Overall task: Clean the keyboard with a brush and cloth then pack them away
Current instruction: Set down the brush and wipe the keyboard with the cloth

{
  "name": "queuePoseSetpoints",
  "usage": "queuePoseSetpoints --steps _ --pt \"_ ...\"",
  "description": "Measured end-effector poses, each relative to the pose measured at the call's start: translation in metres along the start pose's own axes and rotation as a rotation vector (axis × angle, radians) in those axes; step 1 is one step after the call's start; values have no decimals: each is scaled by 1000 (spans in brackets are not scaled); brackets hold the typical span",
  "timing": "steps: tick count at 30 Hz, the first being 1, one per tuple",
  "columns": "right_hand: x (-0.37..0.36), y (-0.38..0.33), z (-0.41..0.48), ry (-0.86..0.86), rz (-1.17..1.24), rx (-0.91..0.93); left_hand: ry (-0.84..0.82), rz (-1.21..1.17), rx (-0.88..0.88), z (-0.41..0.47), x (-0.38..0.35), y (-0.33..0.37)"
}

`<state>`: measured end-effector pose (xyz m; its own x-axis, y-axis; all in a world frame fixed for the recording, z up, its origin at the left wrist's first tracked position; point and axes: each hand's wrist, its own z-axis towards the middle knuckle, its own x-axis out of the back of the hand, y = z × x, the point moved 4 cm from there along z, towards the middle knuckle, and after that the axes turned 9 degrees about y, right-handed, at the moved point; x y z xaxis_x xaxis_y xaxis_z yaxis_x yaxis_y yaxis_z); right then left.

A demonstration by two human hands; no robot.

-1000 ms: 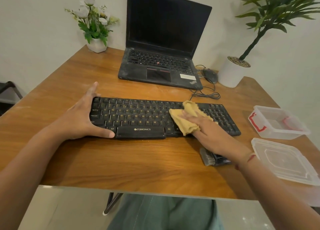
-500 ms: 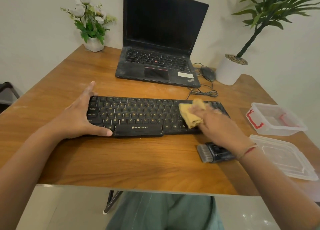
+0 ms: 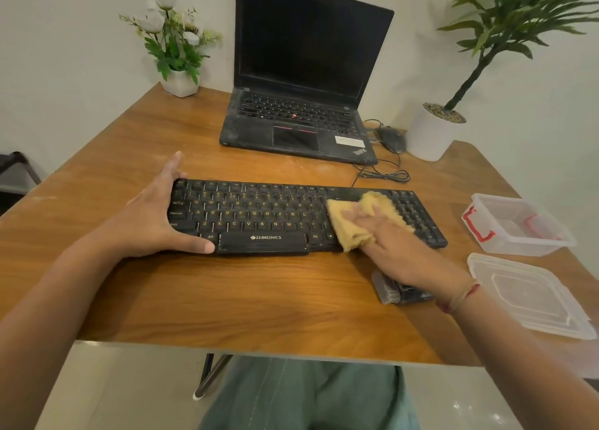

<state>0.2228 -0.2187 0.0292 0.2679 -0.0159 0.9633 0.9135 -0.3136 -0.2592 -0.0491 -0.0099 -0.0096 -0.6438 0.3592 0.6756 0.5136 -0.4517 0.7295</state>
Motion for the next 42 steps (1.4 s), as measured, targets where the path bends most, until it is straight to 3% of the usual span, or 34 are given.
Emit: queuePoseSetpoints --steps 3,7,10,13,16,19,25,30,34,37,40,42 --pt "8 -1 -11 -60 -58 91 -1 3 -1 1 0 1" --pt "25 27 -11 20 -239 -122 -5 6 -1 0 0 2" --pt "14 10 -16 -89 -83 27 -4 6 -2 0 0 1" --pt "12 -5 -24 -188 -75 190 -10 1 -6 0 0 1" --pt "28 3 -25 -200 -145 124 -10 -3 -6 0 0 2" --pt "37 10 -21 -76 -187 8 -6 5 -7 -1 0 2" --pt "9 -22 -24 -164 -29 255 -11 -17 -13 -1 0 3" --pt "34 14 -7 85 -243 -29 -12 -17 -16 0 0 1" --pt "14 -2 -15 -60 16 65 -11 -4 -19 1 -1 -1" --pt "36 8 -23 -52 659 -175 -11 -7 -24 2 -1 -2" --pt "69 45 -18 302 1055 -306 -6 -10 -24 3 -1 -1" --pt "86 67 -10 606 1083 -367 -5 -4 -25 2 -1 -1"
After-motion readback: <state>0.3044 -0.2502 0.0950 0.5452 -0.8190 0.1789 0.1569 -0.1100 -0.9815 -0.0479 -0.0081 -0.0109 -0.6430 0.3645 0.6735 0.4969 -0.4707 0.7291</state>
